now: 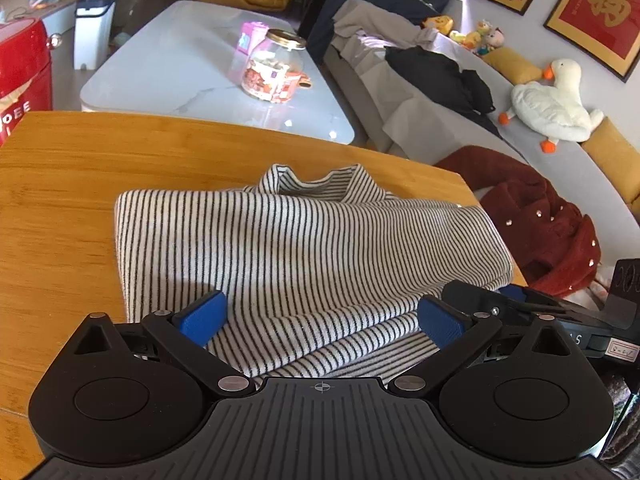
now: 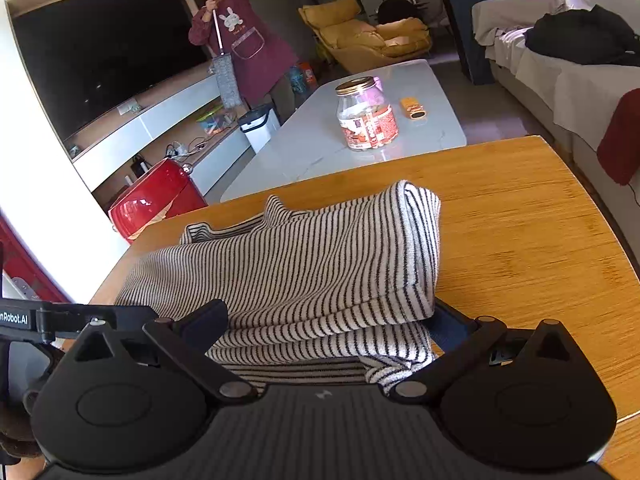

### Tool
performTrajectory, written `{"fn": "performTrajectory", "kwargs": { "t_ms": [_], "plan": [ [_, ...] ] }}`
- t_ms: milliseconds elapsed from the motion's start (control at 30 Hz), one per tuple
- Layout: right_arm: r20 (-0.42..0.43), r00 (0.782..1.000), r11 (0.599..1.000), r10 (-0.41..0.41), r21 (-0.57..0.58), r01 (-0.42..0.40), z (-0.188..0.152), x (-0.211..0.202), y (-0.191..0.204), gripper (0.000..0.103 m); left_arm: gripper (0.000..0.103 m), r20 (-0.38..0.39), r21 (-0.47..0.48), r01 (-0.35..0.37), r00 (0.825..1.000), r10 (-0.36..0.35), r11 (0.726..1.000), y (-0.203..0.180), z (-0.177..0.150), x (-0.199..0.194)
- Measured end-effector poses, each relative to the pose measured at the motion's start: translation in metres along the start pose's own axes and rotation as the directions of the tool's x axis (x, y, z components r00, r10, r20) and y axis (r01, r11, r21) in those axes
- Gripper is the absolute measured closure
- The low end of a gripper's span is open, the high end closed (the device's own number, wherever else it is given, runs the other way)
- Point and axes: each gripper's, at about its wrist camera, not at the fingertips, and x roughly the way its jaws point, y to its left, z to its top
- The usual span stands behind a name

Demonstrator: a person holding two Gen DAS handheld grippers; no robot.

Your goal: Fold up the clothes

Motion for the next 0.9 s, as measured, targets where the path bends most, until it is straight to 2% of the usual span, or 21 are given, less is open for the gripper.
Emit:
{"fn": "performTrajectory", "kwargs": {
  "t_ms": [100,167,233,300,333,367,433,533,600,733,800,833,900],
  "plan": [
    [0.005,1.000,0.999,0.028,0.043,-0.028,0.002,-0.003,-0.006,0.000,0.000,0.046,-0.020,0.050,0.998,-0.049,0.999,0.010,-0.006,-0.005],
    [0.023,1.000,0.997,0.010,0.079,-0.012,0.004,-0.008,-0.011,0.000,0.000,0.061,-0.001,0.059,0.996,-0.058,0.998,0.011,-0.009,-0.012],
    [0.086,0.995,0.998,-0.053,-0.010,0.054,0.007,-0.020,-0.005,0.003,0.000,0.073,0.017,0.060,0.995,-0.061,0.998,0.010,-0.012,-0.021],
    [0.154,0.982,0.983,-0.113,-0.130,0.133,0.011,-0.030,0.006,0.010,0.000,0.090,0.029,0.048,0.995,-0.051,0.998,0.011,-0.010,-0.032],
    [0.178,0.975,0.963,-0.133,-0.208,0.169,0.015,-0.033,0.014,0.020,0.000,0.105,0.033,0.035,0.994,-0.038,0.999,0.013,-0.008,-0.037],
    [0.175,0.976,0.954,-0.132,-0.245,0.173,0.022,-0.031,0.020,0.037,0.000,0.119,0.032,0.012,0.993,-0.016,0.999,0.015,-0.004,-0.039],
    [0.153,0.981,0.940,-0.123,-0.300,0.165,0.038,-0.027,0.032,0.055,0.000,0.137,0.022,-0.030,0.990,0.026,0.999,0.020,0.002,-0.040],
    [0.080,0.996,0.967,-0.033,-0.250,0.053,0.065,-0.006,0.041,0.055,0.000,0.148,-0.003,-0.063,0.987,0.063,0.998,0.029,0.008,-0.040],
    [0.034,0.999,0.967,-0.007,-0.254,0.015,0.079,0.018,0.050,0.055,0.000,0.155,-0.020,-0.074,0.985,0.076,0.997,0.034,0.010,-0.041],
    [-0.039,0.998,0.953,-0.052,-0.300,0.038,0.088,0.073,0.060,0.055,0.000,0.148,-0.044,-0.040,0.988,0.046,0.998,0.039,0.004,-0.055],
    [-0.097,0.993,0.949,-0.075,-0.314,0.041,0.088,0.099,0.062,0.059,0.000,0.142,-0.045,-0.026,0.989,0.032,0.999,0.042,-0.001,-0.064],
    [-0.142,0.986,0.949,-0.083,-0.313,0.035,0.084,0.112,0.061,0.070,0.000,0.140,-0.043,-0.020,0.990,0.026,0.999,0.043,-0.004,-0.068],
    [-0.121,0.988,0.932,-0.099,-0.359,0.049,0.077,0.114,0.064,0.078,0.000,0.140,-0.036,-0.006,0.990,0.011,0.999,0.044,-0.009,-0.075]
  ]
}}
